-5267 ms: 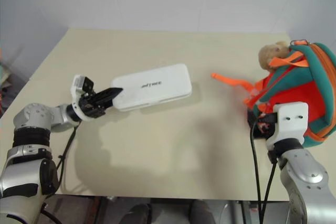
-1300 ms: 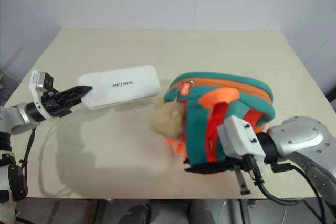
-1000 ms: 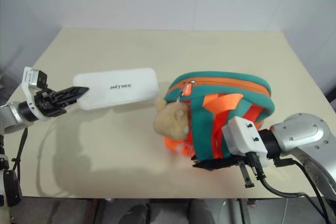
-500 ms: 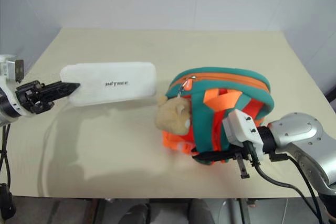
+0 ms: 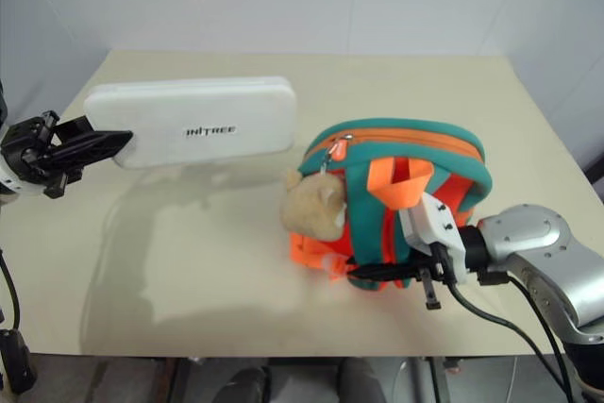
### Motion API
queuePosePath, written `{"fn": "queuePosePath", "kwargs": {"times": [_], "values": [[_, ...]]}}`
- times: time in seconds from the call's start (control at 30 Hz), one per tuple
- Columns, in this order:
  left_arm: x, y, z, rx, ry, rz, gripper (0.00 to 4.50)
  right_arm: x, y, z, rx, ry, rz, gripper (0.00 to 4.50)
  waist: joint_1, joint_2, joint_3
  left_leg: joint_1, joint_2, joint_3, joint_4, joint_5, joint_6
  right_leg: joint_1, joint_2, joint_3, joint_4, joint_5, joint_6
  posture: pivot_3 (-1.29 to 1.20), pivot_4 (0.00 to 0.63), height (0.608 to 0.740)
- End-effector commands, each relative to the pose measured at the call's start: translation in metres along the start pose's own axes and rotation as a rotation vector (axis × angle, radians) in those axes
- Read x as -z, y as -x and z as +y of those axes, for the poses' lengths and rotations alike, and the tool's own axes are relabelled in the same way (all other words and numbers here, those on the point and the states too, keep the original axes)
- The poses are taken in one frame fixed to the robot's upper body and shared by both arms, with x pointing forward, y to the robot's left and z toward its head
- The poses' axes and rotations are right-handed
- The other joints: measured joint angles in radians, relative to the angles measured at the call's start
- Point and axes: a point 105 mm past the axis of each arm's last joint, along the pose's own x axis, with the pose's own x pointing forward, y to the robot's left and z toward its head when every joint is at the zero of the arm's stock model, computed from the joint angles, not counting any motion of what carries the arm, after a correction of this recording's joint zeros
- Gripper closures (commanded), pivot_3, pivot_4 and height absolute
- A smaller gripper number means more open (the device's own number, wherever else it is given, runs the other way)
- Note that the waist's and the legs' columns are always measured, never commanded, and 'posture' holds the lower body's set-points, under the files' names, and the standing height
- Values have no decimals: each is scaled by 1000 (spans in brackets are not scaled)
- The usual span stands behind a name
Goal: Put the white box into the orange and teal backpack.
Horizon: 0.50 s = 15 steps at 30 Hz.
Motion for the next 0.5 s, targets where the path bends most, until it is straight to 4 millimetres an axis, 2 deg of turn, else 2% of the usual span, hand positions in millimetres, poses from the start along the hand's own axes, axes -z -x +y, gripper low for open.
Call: {"fn": "queuePosePath", "kwargs": {"times": [0.03,0.27,0.5], "values": [[-8,-5,-16,89,-61,11,3201,-5,0,-2,14,34,-9,3839,0,0,0,0,0,0,0,0,0,0,0,0,0,0,0,0,150,740],[-9,-15,-25,166,-90,35,3201,-3,-2,-4,23,34,-12,3839,0,0,0,0,0,0,1,0,0,0,0,0,1,0,0,0,150,740],[0,-23,-19,198,-125,103,3201,-3,-4,-4,20,43,-23,3839,2,0,0,0,0,0,1,0,0,1,0,0,1,0,0,0,150,740]]}}
